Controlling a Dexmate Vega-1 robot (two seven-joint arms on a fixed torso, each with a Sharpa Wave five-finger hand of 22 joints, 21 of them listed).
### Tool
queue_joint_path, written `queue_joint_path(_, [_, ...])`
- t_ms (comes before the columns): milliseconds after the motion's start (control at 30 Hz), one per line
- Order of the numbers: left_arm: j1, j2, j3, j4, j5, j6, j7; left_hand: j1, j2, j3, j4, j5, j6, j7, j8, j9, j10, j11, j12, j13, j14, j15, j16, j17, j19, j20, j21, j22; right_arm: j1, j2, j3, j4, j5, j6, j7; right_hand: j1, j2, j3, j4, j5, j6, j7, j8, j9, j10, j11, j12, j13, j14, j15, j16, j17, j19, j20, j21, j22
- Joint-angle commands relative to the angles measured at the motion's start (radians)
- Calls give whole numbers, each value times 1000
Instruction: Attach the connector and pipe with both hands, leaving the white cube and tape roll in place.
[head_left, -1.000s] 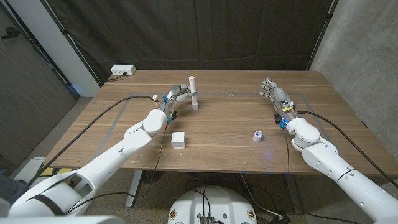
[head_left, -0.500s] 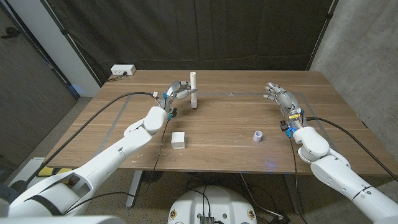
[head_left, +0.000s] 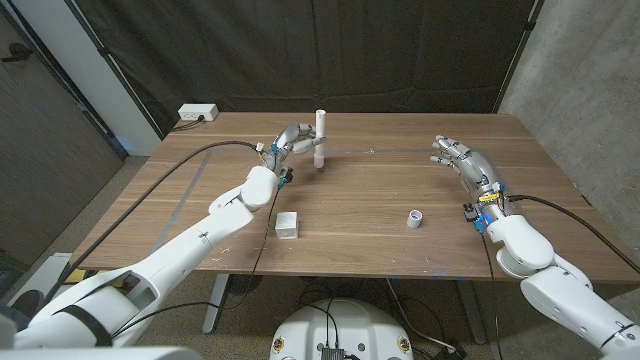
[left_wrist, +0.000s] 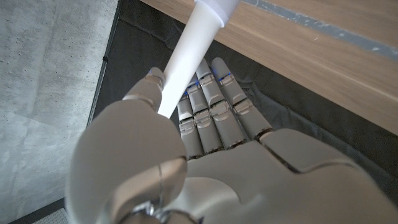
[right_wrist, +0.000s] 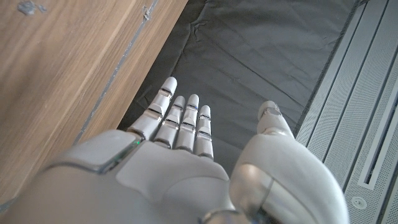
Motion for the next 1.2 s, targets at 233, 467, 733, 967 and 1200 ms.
queue_joint_path(233, [-17, -7, 24, -65, 98, 77, 29, 58, 47, 41, 2, 5, 54, 42, 3, 2, 18, -19, 5, 8, 14, -25, -1, 5, 3, -17, 10, -1, -156, -27, 127, -96, -67, -32, 15, 18, -6, -1, 11, -3, 24, -6, 9, 3, 32, -2, 10, 3, 25, -9, 2, 5, 27, -62, -3, 3])
queue_joint_path(467, [4, 6, 4, -63, 85, 29, 56, 62, 47, 43, 1, 4, 58, 40, 3, 3, 19, -18, 5, 10, 18, -25, -1, 7, 1, -18, 9, -1, -211, -31, 146, -187, -256, -146, -74, 30, -8, -7, 14, -3, 28, -4, 6, 3, 45, -7, 10, 3, 51, -16, 7, 6, 50, -72, -3, 4])
queue_joint_path(733, [18, 14, -9, -28, 38, -55, 30, 64, 46, 45, 2, 3, 59, 39, 2, 4, 24, -19, 5, 13, 17, -24, -2, 8, -1, -18, 10, -1, -275, -44, 173, -285, -431, -282, -101, 32, -21, -13, 14, -2, 22, -6, 1, 3, 41, -15, 6, 3, 45, -16, 1, 6, 48, -71, -8, 5])
queue_joint_path(967, [23, 11, -14, -18, 24, -107, 15, 64, 45, 45, 5, 2, 60, 34, 2, 5, 24, -15, 4, 16, 15, -26, -3, 11, -3, -19, 9, -1, -309, -27, 168, -340, -537, -381, -116, 40, -28, -18, 23, 13, 51, -23, 8, 16, 12, -1, -14, 6, -47, 15, -35, 7, -50, -28, -66, 5])
queue_joint_path(1200, [29, 10, -16, -7, 20, -144, 2, 64, 45, 45, 7, 1, 61, 35, 0, 6, 22, -16, 2, 19, 11, -25, -4, 13, -9, -18, 8, -1, -326, -42, 138, -395, -699, -510, -138, 58, -33, -16, 17, 19, 56, -32, 9, 20, 7, -10, -17, 8, -65, 7, -35, 5, -68, -27, -83, 5])
